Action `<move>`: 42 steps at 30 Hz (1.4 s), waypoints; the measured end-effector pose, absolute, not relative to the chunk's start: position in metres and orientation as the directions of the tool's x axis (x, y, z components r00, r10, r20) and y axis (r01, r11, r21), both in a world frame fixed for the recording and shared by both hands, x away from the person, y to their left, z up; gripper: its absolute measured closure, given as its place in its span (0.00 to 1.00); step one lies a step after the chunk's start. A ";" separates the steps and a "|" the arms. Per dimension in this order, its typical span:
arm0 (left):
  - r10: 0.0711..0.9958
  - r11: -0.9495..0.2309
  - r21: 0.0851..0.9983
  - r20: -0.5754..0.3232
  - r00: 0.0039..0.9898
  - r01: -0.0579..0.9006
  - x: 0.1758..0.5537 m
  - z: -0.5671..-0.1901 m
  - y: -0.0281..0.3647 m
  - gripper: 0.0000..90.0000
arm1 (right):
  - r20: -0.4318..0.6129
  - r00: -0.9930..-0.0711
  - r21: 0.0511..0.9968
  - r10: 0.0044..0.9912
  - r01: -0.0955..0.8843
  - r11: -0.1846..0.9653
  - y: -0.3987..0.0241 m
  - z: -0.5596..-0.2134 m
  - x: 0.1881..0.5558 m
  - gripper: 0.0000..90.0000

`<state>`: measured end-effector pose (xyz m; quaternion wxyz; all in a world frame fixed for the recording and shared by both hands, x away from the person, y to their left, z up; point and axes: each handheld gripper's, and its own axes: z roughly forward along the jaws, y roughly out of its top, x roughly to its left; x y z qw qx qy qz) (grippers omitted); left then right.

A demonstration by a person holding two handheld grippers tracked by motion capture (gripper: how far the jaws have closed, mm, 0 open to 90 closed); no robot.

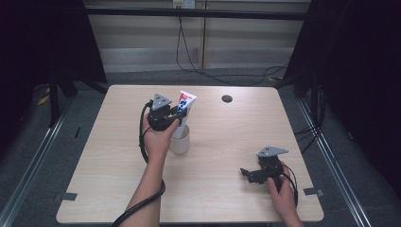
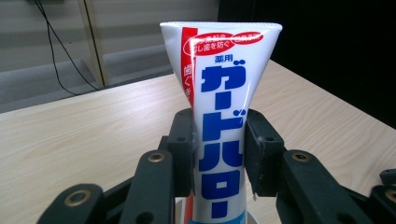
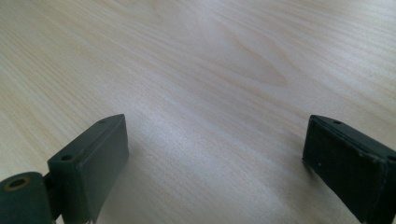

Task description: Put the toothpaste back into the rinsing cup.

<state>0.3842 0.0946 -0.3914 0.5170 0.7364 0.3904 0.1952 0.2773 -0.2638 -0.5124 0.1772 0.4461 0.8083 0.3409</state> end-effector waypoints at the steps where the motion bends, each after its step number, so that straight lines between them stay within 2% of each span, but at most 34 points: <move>1: 0.778 -0.162 0.914 -0.114 0.618 0.371 0.384 -0.394 0.094 0.75 | 0.018 -0.539 0.709 0.842 0.600 0.370 -0.264 -0.512 0.277 0.07; 42: 0.797 -0.146 0.908 -0.127 0.590 0.393 0.369 -0.423 0.098 0.73 | 0.018 -0.539 0.709 0.842 0.601 0.370 -0.264 -0.512 0.277 0.07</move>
